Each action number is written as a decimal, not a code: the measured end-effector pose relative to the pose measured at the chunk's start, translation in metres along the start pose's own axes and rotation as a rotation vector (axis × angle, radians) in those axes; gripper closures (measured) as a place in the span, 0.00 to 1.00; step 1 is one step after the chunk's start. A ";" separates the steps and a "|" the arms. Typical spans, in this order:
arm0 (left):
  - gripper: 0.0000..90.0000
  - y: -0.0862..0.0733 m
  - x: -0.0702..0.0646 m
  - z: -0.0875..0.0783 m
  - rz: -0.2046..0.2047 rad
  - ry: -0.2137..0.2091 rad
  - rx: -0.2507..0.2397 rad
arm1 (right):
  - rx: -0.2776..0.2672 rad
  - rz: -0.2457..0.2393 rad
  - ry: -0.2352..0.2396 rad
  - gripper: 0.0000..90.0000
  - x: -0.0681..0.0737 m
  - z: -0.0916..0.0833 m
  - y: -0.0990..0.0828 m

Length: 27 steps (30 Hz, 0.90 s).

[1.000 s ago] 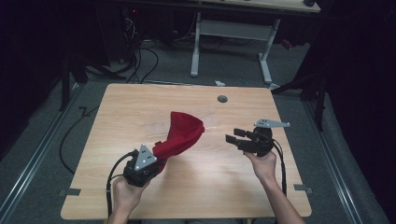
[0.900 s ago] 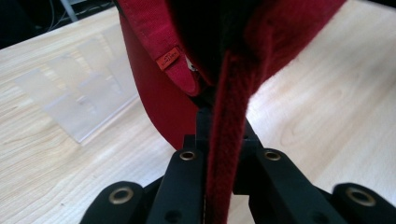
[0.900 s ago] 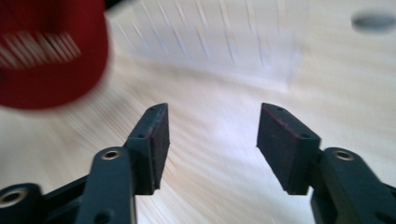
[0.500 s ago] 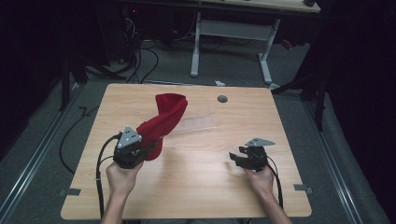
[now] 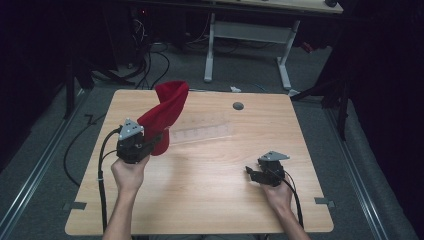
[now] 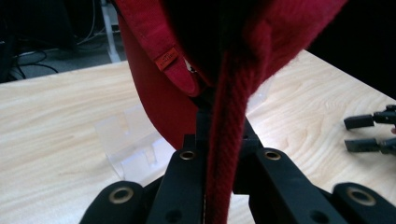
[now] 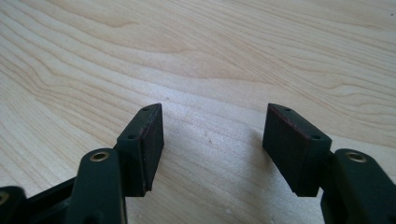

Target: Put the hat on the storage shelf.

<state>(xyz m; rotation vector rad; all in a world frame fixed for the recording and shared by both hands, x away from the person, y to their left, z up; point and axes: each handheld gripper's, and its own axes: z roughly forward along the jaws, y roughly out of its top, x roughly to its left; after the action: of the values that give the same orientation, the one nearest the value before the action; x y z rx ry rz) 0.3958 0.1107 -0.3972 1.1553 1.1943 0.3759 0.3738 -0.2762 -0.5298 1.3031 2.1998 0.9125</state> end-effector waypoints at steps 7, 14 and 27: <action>0.95 0.007 0.008 0.009 -0.023 0.012 -0.019 | -0.008 0.008 0.007 0.41 -0.001 0.001 -0.001; 0.95 0.014 0.015 0.016 -0.042 0.024 -0.044 | -0.007 0.008 0.007 0.40 0.000 0.001 -0.001; 0.95 0.020 0.030 0.033 -0.058 0.046 -0.073 | -0.007 0.008 0.005 0.40 0.000 0.001 -0.001</action>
<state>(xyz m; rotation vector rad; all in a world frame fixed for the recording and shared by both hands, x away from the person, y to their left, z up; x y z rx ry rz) 0.4426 0.1251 -0.3988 1.0523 1.2414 0.4005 0.3740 -0.2762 -0.5311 1.3082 2.1948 0.9272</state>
